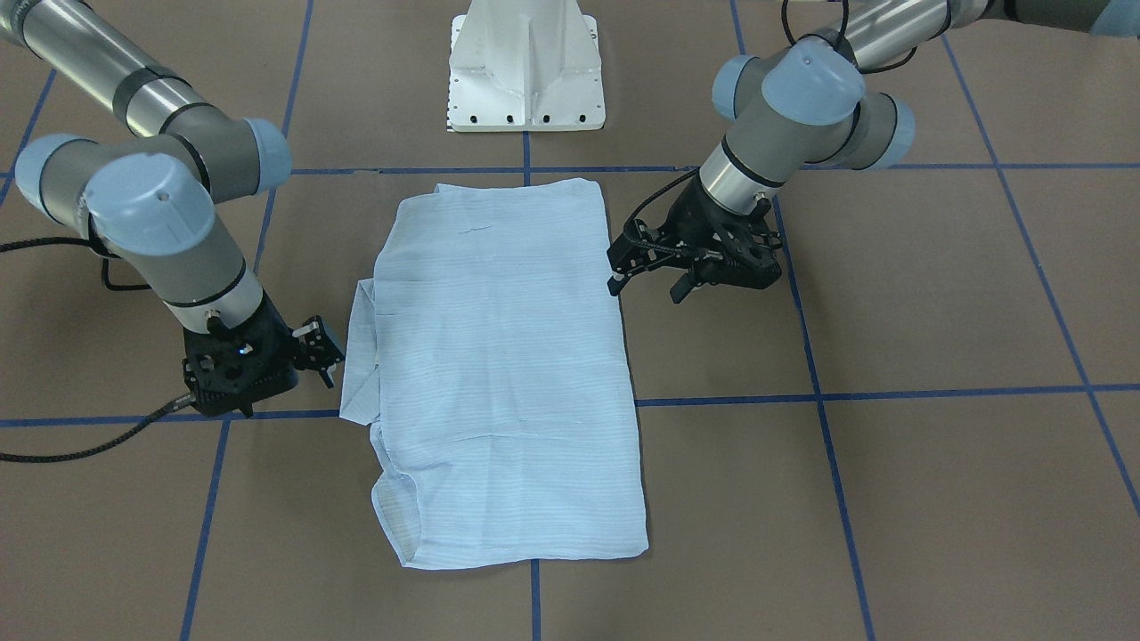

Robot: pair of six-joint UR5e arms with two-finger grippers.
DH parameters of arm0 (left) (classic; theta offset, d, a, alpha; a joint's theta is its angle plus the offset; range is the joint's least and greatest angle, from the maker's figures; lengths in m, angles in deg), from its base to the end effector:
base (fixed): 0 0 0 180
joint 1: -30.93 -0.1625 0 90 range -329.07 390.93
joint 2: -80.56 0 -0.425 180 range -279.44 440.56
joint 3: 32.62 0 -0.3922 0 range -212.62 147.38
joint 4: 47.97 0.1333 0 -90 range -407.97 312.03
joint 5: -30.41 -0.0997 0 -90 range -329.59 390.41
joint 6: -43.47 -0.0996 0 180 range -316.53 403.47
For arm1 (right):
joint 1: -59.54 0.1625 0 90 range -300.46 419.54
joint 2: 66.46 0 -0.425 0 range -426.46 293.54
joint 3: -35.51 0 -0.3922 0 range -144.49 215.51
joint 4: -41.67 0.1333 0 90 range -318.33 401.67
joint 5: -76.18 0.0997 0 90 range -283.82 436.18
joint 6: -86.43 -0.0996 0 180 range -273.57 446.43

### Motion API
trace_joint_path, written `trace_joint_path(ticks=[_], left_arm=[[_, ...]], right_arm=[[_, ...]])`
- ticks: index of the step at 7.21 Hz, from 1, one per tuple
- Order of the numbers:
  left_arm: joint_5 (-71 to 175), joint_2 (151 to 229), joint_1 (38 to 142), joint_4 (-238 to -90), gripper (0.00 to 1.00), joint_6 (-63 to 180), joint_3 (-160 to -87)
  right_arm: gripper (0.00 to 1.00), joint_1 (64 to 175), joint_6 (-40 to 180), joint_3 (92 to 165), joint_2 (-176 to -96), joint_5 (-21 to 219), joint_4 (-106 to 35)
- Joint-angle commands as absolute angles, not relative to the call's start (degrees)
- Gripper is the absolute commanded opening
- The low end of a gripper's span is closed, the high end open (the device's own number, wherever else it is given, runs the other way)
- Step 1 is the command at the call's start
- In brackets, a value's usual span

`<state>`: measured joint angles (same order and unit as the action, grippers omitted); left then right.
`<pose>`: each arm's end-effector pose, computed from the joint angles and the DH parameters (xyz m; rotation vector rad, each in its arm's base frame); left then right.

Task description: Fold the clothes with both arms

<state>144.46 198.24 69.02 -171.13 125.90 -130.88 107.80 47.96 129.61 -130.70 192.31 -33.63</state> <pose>0.4430 -0.4650 0.2480 0.1220 1.2356 -0.2096 -0.3717 -0.5510 0.3438 0.3059 -0.8239 -0.2306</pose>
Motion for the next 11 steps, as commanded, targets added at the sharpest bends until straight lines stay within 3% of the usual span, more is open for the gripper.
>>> trace_joint_path(ticks=[1,3,5,7,9,11], left_arm=[[142.66,195.62,61.82,-167.79,1.00,133.09,-136.30],[135.46,195.61,51.80,-155.86,0.99,139.76,-141.94],[132.02,195.52,46.24,-155.37,0.95,141.81,-139.51],[131.83,195.96,45.96,-155.37,0.82,142.43,-137.13],[131.83,196.05,46.75,-155.37,0.63,142.43,-137.12],[131.83,196.05,47.10,-155.29,0.30,142.43,-137.12]], right_arm=[[1.00,105.00,34.47,141.54,-139.90,197.64,-33.47],[1.00,98.60,23.19,149.81,-144.66,194.68,-33.47],[1.00,92.79,17.11,151.52,-145.39,189.92,-33.47],[1.00,91.62,15.85,151.87,-145.39,188.50,-33.47],[1.00,91.53,15.77,151.87,-145.30,188.41,-33.47],[1.00,91.53,15.68,151.87,-145.39,188.41,-33.47]])
